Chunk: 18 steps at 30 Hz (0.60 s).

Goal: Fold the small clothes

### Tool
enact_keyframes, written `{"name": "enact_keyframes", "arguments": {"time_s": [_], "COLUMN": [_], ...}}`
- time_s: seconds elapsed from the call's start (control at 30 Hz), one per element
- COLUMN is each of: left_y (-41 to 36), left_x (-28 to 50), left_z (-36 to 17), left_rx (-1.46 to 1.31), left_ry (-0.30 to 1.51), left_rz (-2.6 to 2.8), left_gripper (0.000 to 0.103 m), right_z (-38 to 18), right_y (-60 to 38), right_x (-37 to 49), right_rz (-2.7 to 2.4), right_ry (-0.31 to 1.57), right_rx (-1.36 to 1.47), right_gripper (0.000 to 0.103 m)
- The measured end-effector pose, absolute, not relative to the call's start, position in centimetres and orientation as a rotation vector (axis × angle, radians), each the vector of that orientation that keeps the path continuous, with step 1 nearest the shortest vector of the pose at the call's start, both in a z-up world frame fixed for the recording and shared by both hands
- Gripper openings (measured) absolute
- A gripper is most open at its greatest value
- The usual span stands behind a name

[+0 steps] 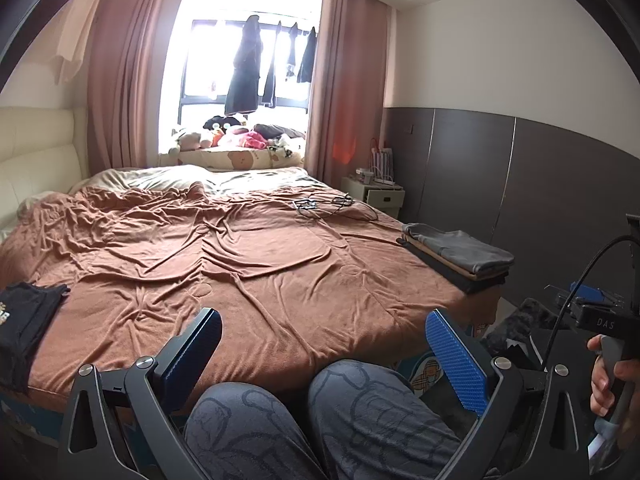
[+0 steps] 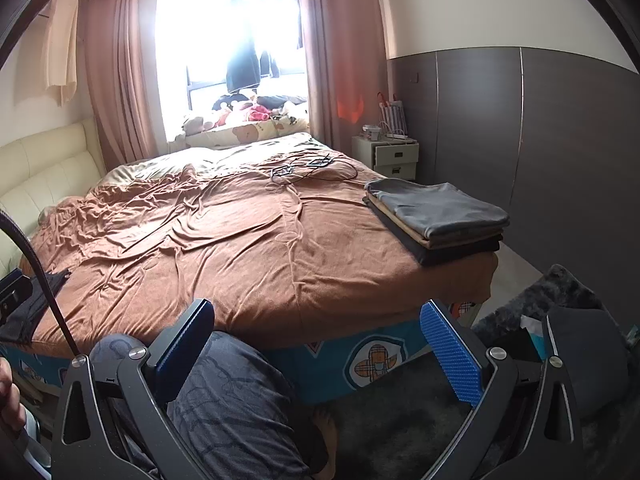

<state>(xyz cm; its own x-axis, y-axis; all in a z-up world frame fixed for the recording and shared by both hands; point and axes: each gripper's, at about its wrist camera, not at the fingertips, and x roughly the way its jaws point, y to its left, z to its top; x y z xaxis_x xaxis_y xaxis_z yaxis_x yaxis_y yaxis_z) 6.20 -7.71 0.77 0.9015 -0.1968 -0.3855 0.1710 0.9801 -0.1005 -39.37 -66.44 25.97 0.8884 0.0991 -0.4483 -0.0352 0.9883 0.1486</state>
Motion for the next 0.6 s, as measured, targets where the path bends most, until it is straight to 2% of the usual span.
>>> {"name": "enact_keyframes", "arguments": {"time_s": [0.6], "left_y": [-7.37], "left_x": [6.18], "left_z": [0.77], "left_rx": [-0.076], "left_ry": [0.408], "left_rz": [-0.174], "left_gripper": [0.103], "right_z": [25.8], "right_y": [-66.52], "right_x": [-39.45], "right_rz": [0.067], "right_ry": [0.466], "right_rx": [0.125], "right_gripper": [0.103]}}
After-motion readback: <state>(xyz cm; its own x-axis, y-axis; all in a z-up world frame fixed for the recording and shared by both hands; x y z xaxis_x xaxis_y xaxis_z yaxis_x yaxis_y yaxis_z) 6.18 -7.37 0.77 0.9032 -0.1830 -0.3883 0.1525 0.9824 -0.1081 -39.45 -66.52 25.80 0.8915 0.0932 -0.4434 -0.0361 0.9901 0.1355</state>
